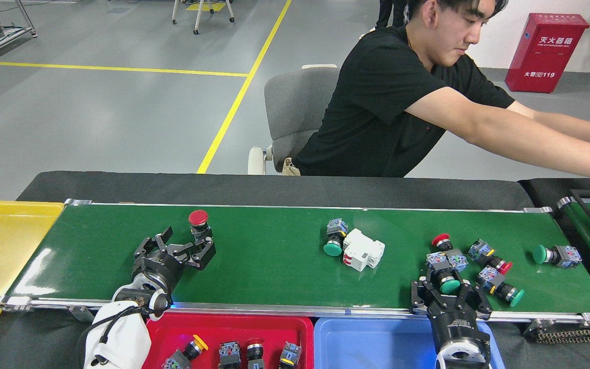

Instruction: Pick switch part from conveyor to tray

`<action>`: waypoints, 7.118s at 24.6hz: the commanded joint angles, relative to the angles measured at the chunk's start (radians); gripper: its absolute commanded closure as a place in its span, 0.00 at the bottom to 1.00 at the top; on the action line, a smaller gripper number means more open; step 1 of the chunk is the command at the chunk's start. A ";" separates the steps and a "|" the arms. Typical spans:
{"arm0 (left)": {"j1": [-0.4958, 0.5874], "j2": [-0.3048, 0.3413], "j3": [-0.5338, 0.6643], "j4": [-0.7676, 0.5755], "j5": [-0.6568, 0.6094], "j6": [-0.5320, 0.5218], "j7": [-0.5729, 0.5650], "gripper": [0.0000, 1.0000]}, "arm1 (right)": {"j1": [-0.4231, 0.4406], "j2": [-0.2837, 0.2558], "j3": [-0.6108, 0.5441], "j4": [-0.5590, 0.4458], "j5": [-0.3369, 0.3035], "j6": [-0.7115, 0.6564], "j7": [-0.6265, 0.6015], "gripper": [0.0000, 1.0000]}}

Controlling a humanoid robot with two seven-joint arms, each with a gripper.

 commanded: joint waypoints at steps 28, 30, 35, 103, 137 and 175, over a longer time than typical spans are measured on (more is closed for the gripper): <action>0.749 0.060 0.078 -0.881 0.008 -0.580 0.017 0.00 | 0.357 0.103 -0.258 -0.304 -0.110 -0.527 -0.079 0.02; 0.754 0.059 0.114 -0.881 0.010 -0.580 0.018 0.00 | 0.399 0.101 -0.267 -0.333 -0.109 -0.391 -0.147 0.02; 0.758 0.054 0.190 -0.881 0.013 -0.580 0.021 0.00 | 0.368 0.092 -0.240 -0.333 0.000 -0.130 -0.136 0.03; 0.065 0.073 0.098 -0.041 -0.136 -0.101 0.075 0.58 | 0.175 0.107 -0.051 -0.222 0.061 -0.022 -0.039 0.02; 0.738 -0.029 0.457 -0.854 0.025 -0.566 0.113 0.00 | 0.078 0.091 0.050 -0.242 0.057 -0.791 0.028 0.69; -0.145 0.340 -0.089 0.459 0.005 -0.276 0.437 0.00 | -0.047 0.169 0.184 -0.051 0.115 -0.090 0.057 0.04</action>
